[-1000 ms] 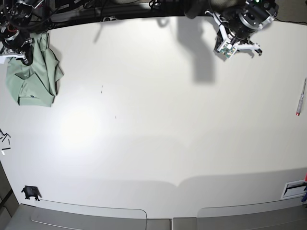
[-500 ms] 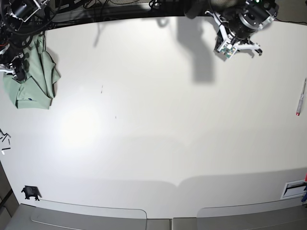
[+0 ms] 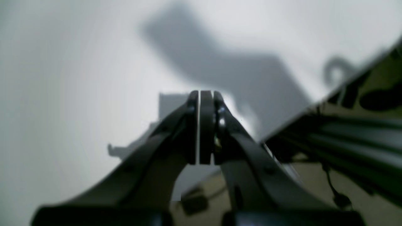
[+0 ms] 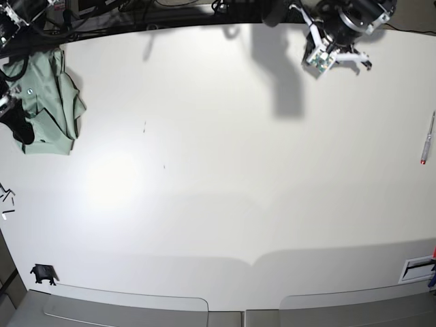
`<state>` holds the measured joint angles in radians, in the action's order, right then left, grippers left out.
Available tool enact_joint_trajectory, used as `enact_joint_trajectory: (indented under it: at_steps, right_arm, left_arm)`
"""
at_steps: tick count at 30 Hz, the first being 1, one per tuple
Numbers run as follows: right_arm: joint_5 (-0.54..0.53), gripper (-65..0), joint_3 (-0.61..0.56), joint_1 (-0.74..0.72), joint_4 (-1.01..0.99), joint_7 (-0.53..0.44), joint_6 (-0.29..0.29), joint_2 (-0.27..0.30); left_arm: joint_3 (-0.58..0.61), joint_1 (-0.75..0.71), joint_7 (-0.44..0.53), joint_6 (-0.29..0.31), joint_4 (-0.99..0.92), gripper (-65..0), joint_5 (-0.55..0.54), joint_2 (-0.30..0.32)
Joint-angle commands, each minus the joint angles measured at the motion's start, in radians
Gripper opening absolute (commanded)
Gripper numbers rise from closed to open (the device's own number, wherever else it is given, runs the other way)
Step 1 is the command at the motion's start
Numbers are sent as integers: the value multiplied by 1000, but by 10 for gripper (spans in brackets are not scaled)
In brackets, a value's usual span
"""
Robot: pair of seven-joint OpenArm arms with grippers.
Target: Fold the T-shirt properly
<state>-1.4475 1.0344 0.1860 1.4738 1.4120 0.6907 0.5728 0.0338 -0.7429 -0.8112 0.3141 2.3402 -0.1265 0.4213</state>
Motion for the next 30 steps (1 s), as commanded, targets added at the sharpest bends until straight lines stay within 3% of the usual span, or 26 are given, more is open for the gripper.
enact_joint_trajectory:
  at_steps: [1, 9, 16, 23, 26, 30]
  right_arm:
    - [-36, -650, 7, 21, 55, -16, 7, 26]
    - [-36, -650, 4, 291, 323, -16, 7, 20]
    - [-36, -650, -104, 534, 344, -16, 7, 18]
    - [-18, -650, -457, 712, 343, -16, 7, 18]
    - [122, -650, -649, 731, 324, -16, 7, 20]
    - [287, -650, -895, 724, 213, -16, 7, 38]
  left_arm:
    - [-1, -21, 18, -12, 16, -650, -5, 6]
    - [-1, -198, -11, -16, 16, -650, -5, 6]
    - [-1, -359, -77, -16, 16, -650, -5, 6]
    - [-1, -497, -93, -15, 16, -650, -6, 6]
    - [-1, -527, -60, -15, -34, -650, -9, 6]
    - [0, -511, 74, -14, -290, -650, -77, 6]
